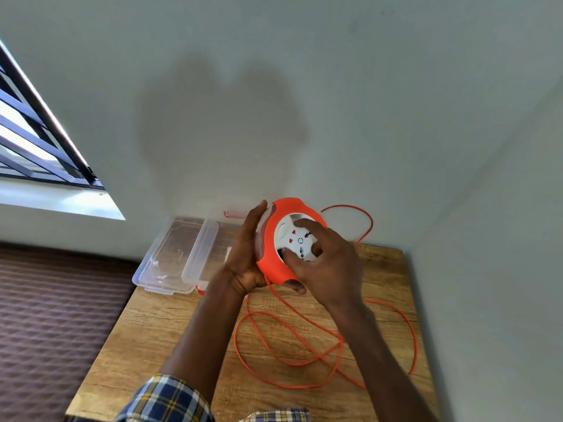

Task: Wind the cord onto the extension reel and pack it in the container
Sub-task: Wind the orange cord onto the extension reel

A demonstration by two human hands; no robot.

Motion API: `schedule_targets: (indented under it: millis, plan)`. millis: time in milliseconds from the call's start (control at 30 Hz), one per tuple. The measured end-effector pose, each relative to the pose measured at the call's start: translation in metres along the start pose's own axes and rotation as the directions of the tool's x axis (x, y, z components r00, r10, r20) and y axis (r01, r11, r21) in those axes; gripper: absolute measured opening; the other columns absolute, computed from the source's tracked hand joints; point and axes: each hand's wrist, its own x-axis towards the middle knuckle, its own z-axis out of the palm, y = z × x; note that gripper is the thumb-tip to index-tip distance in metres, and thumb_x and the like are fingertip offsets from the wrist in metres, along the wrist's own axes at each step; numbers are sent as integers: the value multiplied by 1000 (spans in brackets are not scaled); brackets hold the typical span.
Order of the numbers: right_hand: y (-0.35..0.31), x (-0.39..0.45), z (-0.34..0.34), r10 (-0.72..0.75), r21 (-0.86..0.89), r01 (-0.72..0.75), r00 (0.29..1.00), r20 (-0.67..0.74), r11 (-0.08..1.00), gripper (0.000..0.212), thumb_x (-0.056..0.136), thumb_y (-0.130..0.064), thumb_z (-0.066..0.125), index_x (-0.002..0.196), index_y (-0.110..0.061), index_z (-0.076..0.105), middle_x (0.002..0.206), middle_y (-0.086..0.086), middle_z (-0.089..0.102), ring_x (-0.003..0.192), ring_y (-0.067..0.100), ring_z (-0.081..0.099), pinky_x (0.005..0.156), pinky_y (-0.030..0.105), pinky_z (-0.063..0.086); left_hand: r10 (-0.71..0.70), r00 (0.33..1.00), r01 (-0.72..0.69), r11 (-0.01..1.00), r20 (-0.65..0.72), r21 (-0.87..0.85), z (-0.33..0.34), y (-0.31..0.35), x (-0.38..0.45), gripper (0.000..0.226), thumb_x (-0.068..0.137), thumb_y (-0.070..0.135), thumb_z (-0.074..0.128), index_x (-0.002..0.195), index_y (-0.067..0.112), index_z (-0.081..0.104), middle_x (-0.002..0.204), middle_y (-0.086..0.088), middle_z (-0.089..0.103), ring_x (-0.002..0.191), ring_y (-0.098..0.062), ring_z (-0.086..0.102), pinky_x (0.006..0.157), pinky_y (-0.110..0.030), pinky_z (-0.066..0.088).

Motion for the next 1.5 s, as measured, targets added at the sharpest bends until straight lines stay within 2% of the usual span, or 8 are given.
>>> schedule_targets:
  millis: [167, 333, 467, 600, 800, 1167, 1267, 1500]
  plan:
    - [3, 2, -2, -34, -51, 36, 999, 29, 998, 57, 82, -68, 64, 134, -44, 60, 93, -16, 71, 87, 11, 64, 61, 22, 46, -43, 996, 45, 999, -75, 26, 1, 2, -1, 76, 101, 73, 49, 149, 15, 62, 147, -19, 64, 135, -41, 62, 116, -64, 41]
    - [31, 10, -16, -221, -7, 226, 958, 182, 974, 42, 90, -23, 75, 124, -47, 69, 120, -15, 56, 108, 11, 44, 75, 27, 47, -215, 977, 212, 972, 13, 104, -7, 14, -5, 84, 95, 82, 49, 152, 21, 59, 152, -18, 60, 137, -44, 57, 124, -77, 4]
    - [43, 13, -20, -320, 150, 284, 873, 367, 947, 62, 90, -4, 72, 122, -56, 67, 145, -27, 43, 121, 1, 40, 84, 12, 44, -319, 944, 312, 947, 85, 82, -6, 14, -10, 86, 96, 84, 46, 154, 21, 56, 152, -20, 59, 138, -46, 53, 116, -77, 23]
    - [46, 12, -17, -307, 105, 290, 862, 403, 951, 64, 91, -8, 72, 127, -60, 62, 149, -27, 44, 121, 4, 39, 84, 11, 40, -317, 948, 311, 940, 21, 138, -3, 13, -11, 85, 94, 86, 46, 146, 22, 65, 145, -18, 66, 131, -43, 61, 118, -72, 22]
    - [43, 8, -8, -245, 36, 247, 911, 331, 968, 65, 82, -16, 78, 128, -59, 61, 132, -23, 56, 111, 5, 44, 74, 20, 46, -230, 967, 244, 961, -114, 127, -2, 11, -9, 79, 92, 80, 58, 142, 20, 68, 134, -18, 71, 119, -41, 67, 100, -61, 52]
    - [7, -8, -3, -74, -16, 76, 995, 70, 997, 63, 74, -76, 70, 130, -47, 62, 84, -23, 61, 77, 1, 58, 58, 22, 47, -215, 976, 218, 971, -44, 93, -6, 13, -9, 78, 95, 77, 56, 147, 19, 63, 142, -19, 67, 126, -42, 64, 115, -66, 35]
    - [9, -5, -5, -124, 2, 125, 987, 104, 992, 53, 84, -67, 67, 132, -45, 62, 94, -23, 64, 85, 6, 53, 62, 25, 46, -239, 971, 237, 967, 1, 97, -7, 15, -12, 79, 97, 79, 51, 148, 19, 63, 145, -18, 66, 130, -42, 62, 121, -71, 17]
    - [35, 7, -13, -311, 67, 304, 933, 181, 950, 53, 89, -6, 72, 126, -44, 69, 114, -15, 53, 102, 10, 44, 70, 21, 42, -227, 974, 227, 970, -13, 92, -7, 23, -19, 80, 95, 79, 55, 147, 19, 63, 144, -18, 67, 128, -42, 65, 105, -65, 50]
